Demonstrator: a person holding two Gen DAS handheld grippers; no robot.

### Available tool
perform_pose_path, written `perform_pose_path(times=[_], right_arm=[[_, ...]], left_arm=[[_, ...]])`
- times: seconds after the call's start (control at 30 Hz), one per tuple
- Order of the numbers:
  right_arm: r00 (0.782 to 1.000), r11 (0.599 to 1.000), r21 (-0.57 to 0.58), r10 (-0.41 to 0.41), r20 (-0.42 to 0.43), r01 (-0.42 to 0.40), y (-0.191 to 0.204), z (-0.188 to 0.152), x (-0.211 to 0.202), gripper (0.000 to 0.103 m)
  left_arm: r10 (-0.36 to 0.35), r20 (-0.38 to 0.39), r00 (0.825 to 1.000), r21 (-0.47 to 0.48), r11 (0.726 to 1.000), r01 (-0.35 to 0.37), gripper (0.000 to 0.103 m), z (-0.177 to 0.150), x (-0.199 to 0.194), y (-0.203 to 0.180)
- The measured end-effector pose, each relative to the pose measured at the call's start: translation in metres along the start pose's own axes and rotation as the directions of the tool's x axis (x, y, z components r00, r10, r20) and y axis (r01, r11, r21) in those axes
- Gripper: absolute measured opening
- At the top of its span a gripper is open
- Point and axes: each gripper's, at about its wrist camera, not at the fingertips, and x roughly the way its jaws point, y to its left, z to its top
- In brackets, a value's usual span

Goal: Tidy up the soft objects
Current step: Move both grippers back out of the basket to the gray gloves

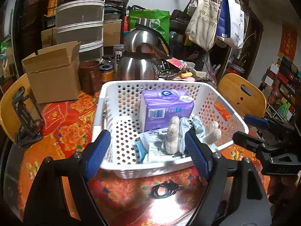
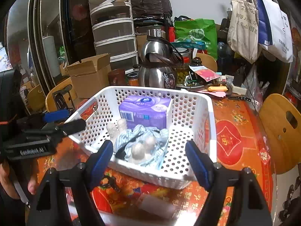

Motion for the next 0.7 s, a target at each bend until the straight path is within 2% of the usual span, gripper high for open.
perform_pose_path(times=[0.07,0.13,0.2,0.4,0.5,0.7], right_arm=[[1.0,1.0,-0.002,-0.013,0.003,0.013,-0.001,-0.005,-0.004,0.079],[1.0,1.0,0.005,-0.01,0.005,0.01,-0.004,-0.008,-0.006,0.079],[1.0,1.0,0.016,-0.015,0.008,0.015,-0.007,-0.013,-0.011,0.079],[1.0,0.998,0.064,-0.023,0.017,0.022,-0.018,-0.036,-0.035,0.08],[0.999,0.997,0.073,-0.035,0.023,0.033,-0.021,-0.057,-0.05,0.084],[0.999,0.995,0.091,-0.038,-0.037,0.041,-0.014,-0.121,-0.069,0.085]], left_arm=[[-0.003,-0.002,1.0,0.002,1.0,0.003,0.08,-0.003,-0.004,0.002],[0.023,-0.011,1.0,0.0,1.0,-0.023,0.08,-0.009,-0.01,0.004],[0.01,-0.009,1.0,-0.005,1.0,-0.01,0.08,-0.017,-0.018,0.005],[-0.002,-0.043,0.999,-0.036,0.999,0.0,0.08,-0.059,-0.039,0.01],[0.009,-0.062,0.998,-0.019,1.0,-0.01,0.08,-0.087,-0.046,0.005],[-0.054,-0.102,0.993,-0.021,0.998,0.052,0.08,-0.153,-0.066,-0.015]])
